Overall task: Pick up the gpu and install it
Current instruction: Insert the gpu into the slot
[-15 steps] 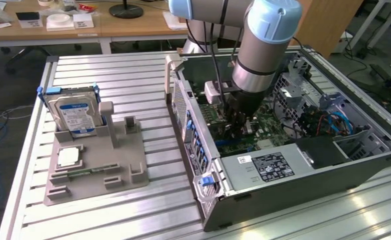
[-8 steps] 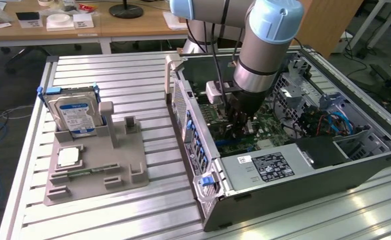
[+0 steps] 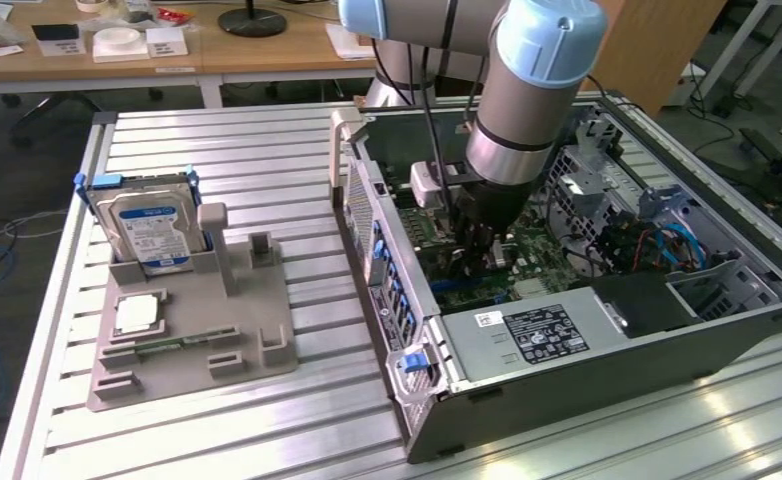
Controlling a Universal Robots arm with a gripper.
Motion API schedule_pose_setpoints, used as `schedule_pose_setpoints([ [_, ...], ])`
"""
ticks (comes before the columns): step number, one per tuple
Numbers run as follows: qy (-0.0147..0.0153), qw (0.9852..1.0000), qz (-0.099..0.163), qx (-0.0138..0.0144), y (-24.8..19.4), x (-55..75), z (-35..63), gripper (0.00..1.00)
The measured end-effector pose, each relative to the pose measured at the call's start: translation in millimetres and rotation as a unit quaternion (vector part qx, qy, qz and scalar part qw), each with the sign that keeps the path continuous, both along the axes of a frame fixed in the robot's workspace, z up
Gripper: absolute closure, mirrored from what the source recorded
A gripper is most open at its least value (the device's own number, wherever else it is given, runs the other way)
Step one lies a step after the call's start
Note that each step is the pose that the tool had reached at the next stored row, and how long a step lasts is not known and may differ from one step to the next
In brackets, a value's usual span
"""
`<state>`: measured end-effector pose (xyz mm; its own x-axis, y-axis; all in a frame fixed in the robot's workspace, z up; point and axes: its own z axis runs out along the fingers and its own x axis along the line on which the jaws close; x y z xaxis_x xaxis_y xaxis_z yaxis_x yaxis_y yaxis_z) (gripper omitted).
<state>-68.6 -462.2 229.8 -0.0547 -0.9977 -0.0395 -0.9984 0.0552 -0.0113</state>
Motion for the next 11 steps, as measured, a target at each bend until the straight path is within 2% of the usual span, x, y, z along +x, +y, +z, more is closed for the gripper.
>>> schedule_pose_setpoints([
  [2, 0.0005, 1.0, 0.0, -0.0001, -0.1, -0.1, 0.0, 0.72],
  [5, 0.0039, 1.0, 0.0, -0.0002, -0.1, 0.3, 0.1, 0.72],
  [11, 0.0039, 1.0, 0.0, 0.0001, 0.1, 0.5, -1.3, 0.72],
])
